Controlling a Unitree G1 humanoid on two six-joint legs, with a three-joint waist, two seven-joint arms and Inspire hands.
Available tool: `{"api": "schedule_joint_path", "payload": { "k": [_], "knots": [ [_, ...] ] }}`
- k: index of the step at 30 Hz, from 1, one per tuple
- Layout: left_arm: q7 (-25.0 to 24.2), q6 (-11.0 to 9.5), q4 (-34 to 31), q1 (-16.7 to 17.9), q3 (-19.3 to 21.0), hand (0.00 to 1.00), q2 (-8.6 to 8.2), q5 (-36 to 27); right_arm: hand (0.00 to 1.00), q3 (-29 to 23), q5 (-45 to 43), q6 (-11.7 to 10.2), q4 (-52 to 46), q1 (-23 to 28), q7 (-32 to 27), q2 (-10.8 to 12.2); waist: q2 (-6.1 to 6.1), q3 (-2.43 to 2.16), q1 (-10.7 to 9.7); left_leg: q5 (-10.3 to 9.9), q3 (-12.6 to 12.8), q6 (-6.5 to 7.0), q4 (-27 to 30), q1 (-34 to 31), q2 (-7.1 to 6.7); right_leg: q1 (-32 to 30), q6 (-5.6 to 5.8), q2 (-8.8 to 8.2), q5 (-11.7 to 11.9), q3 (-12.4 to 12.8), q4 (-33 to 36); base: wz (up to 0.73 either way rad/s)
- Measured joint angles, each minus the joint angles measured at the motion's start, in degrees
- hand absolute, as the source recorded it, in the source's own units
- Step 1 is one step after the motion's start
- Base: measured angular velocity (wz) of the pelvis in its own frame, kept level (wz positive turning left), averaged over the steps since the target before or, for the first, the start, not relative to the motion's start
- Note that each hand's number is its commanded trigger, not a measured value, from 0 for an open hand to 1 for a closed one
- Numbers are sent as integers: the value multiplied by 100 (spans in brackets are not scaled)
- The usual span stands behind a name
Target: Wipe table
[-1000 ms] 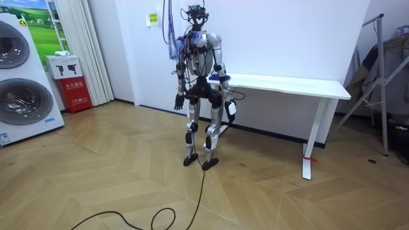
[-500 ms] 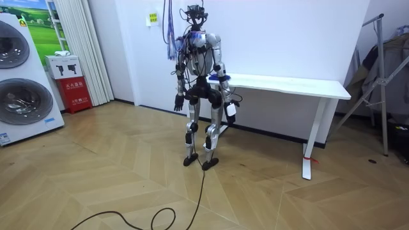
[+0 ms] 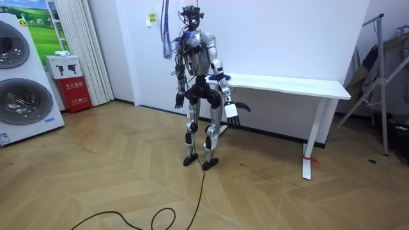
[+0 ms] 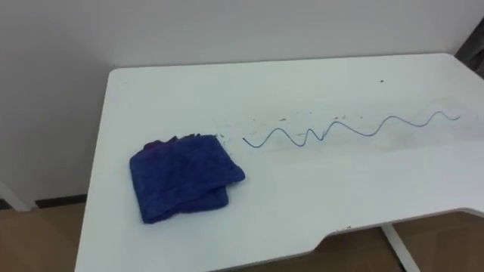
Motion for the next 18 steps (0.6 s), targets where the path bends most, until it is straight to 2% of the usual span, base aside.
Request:
{"api": "schedule_joint_path", "payload": {
  "k": [2,4,7,8,10,12,16,18],
  "knots": [
    [7,-33,0,1,2,0,25,9,0,-184,-148,-8,-448,-155,-285,-92,-9,-2,-13,5,1,8,-1,-8,-7,-11,2,-7,1,0,46,-4],
    [15,-44,-107,28,-13,0,39,9,0,-186,-218,-45,-1069,-228,-553,-140,-21,-1,-8,5,-6,9,6,-14,-6,-22,2,-7,1,1,42,0],
    [71,-60,-162,33,-117,0,39,10,0,-71,-851,-48,-2236,-393,-849,-168,-42,-6,48,6,0,9,70,-124,-4,-134,0,-2,2,6,49,-3],
    [71,-61,-163,-3,-154,0,42,9,0,0,-1171,-64,-2696,-468,-951,-168,-16,15,61,7,0,8,78,-151,-2,-142,-1,-3,3,6,48,0],
    [72,-61,-162,-10,-320,0,83,10,0,147,-1540,-122,-3335,-559,-1103,-168,-10,-23,81,9,-10,5,98,-203,0,-178,-1,-8,3,-3,49,2],
    [73,-71,-163,18,-499,0,86,24,0,393,-2249,-184,-4181,-652,-1241,-157,17,26,168,10,-20,4,93,-219,-1,-191,-2,-1,4,-7,39,0],
    [71,-69,-245,47,-695,0,110,27,0,798,-3132,-273,-5176,-745,-1287,-156,42,31,270,10,-19,3,90,-200,9,-183,-2,6,4,-8,2,0],
    [72,-72,-370,122,-897,0,131,18,0,1185,-3479,-375,-5738,-791,-1331,-155,54,28,406,10,-25,3,83,-196,10,-139,-1,21,8,35,-59,-6]
  ]
}}
